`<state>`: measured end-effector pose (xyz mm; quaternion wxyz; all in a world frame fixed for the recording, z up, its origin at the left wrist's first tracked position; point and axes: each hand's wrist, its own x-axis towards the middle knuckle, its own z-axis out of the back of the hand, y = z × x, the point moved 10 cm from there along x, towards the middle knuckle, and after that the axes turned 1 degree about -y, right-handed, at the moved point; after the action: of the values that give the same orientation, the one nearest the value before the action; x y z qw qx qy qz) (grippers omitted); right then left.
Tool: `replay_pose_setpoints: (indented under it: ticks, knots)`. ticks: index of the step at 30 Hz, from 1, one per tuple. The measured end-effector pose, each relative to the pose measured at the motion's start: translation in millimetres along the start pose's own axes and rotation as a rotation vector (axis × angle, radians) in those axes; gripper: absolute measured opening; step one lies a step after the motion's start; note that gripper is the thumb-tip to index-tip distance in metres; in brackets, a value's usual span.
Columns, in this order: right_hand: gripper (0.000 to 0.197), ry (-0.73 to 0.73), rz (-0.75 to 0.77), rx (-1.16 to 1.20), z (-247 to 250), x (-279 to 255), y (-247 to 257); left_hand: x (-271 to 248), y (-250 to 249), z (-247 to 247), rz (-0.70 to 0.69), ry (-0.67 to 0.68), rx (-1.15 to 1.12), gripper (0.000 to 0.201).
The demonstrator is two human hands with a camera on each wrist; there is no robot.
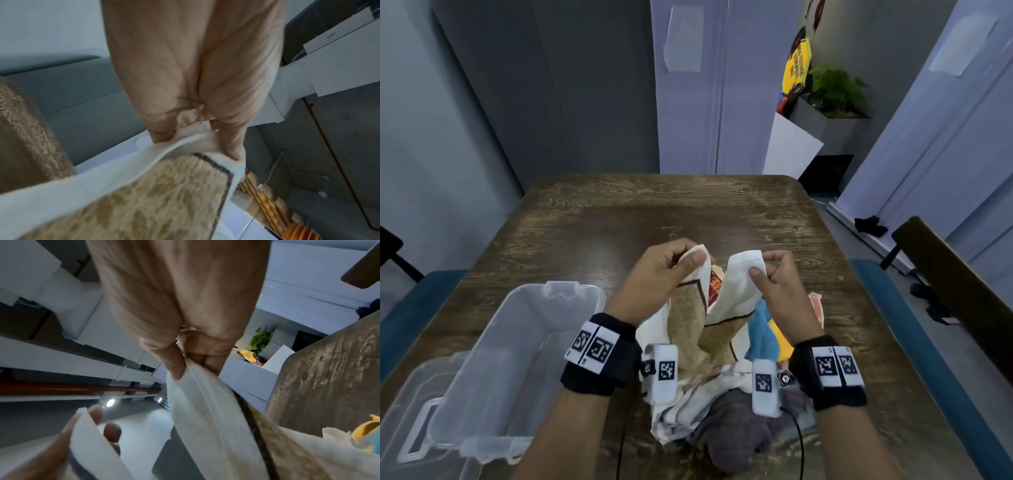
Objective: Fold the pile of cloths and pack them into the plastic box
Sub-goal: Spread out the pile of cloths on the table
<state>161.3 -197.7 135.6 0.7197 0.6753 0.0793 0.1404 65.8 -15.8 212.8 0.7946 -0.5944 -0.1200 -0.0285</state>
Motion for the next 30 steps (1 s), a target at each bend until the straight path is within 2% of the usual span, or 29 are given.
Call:
replay_pose_setpoints:
  ticks: [3, 8, 13, 17, 27, 30]
  knots:
    - [0.009, 0.086, 0.052, 0.003, -10, -11, 19, -3, 4, -1, -0.008, -0.013, 0.011, 0.013]
    - [0.013, 0.138, 0.094, 0.012, -25, -23, 34, -7, 8, -17, 0.008, -0.014, -0.103, 0.001]
    - [0.013, 0.146, 0.122, 0.001, -32, -31, 43, -9, 8, -29, 0.029, 0.0, -0.07, 0.01]
    - [0.019, 0.177, 0.133, -0.008, -37, -34, 45, -8, 8, -27, 0.025, -0.051, -0.051, 0.016]
    - [0.013, 0.203, 0.148, -0.067, -41, -35, 44, -12, 15, -24, 0.04, -0.128, -0.028, 0.006]
    - [0.012, 0.192, 0.134, -0.102, -40, -33, 46, -12, 7, -23, -0.027, -0.159, 0.108, 0.008]
